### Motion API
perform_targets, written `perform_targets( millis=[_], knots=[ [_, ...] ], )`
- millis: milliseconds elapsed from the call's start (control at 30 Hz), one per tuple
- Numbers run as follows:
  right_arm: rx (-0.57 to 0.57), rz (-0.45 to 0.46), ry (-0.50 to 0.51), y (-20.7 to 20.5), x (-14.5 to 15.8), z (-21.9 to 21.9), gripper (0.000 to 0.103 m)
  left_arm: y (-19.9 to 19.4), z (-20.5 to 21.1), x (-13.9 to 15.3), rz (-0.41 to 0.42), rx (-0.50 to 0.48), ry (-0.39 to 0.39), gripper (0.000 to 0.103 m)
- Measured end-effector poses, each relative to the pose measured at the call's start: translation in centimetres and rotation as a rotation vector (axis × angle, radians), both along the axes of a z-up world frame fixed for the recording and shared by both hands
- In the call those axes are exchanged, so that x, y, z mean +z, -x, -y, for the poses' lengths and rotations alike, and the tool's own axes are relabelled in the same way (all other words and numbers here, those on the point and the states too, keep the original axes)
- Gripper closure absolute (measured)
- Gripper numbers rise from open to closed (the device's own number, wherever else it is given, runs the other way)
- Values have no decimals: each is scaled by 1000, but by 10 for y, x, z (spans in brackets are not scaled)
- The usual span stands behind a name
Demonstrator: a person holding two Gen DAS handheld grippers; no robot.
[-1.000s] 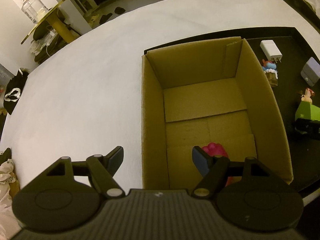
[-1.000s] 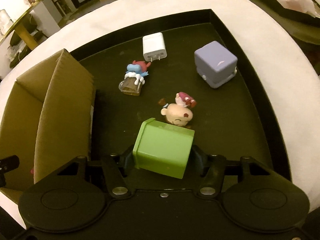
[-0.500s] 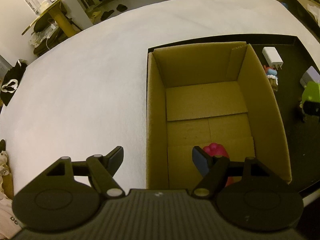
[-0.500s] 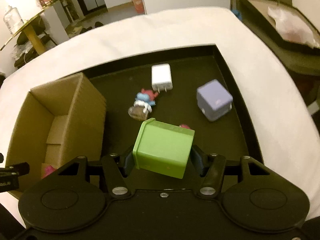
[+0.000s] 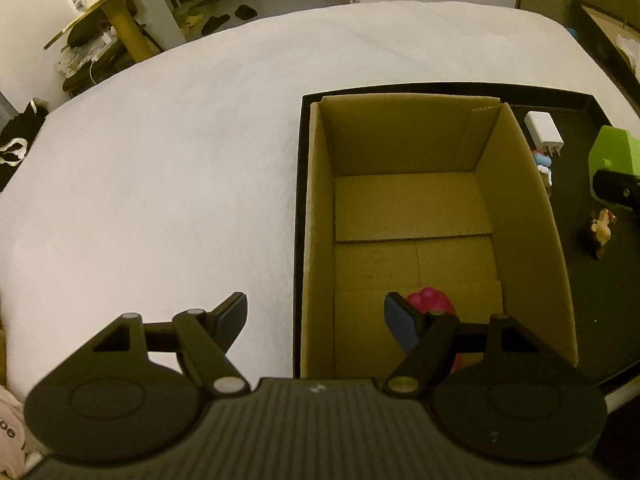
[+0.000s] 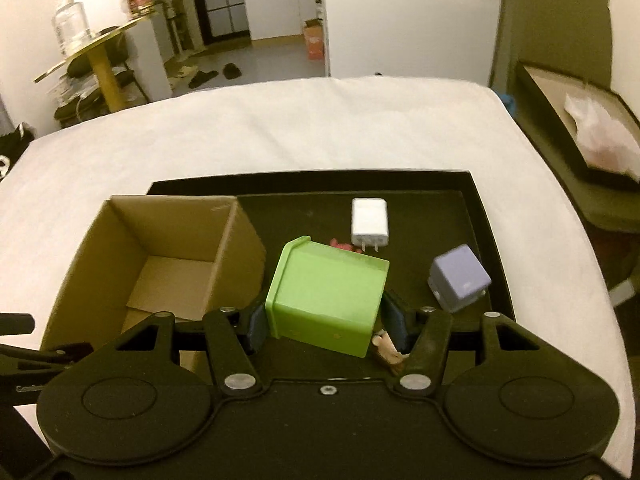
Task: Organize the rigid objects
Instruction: 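Lift the green block with the right gripper over the box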
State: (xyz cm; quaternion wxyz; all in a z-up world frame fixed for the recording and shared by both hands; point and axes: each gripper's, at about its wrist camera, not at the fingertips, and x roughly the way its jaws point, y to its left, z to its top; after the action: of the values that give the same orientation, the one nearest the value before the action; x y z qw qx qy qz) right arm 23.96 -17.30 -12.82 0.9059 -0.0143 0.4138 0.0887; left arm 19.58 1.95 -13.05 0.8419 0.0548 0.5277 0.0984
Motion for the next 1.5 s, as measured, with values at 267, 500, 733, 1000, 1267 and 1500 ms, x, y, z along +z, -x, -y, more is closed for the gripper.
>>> perform_targets(
  millis=[267, 500, 733, 1000, 1267, 1500],
  knots=[
    [75, 59, 27, 4, 14, -24, 47, 1, -9, 0, 7, 19, 44, 29],
    [159, 112, 57, 9, 27, -45, 47, 3, -15, -1, 17, 20, 72, 29],
    [221, 117, 72, 8, 30, -66, 46, 5, -24, 0, 24, 30, 114, 32],
    [295, 101, 88, 7, 30, -93, 46, 3, -29, -3, 12, 21, 142, 38],
    [364, 79, 122, 6, 28, -111, 46, -2, -37, -12, -26, 40, 209, 69],
    [459, 81, 149, 5, 30, -122, 47, -3, -39, -14, -35, 45, 225, 86]
  ],
)
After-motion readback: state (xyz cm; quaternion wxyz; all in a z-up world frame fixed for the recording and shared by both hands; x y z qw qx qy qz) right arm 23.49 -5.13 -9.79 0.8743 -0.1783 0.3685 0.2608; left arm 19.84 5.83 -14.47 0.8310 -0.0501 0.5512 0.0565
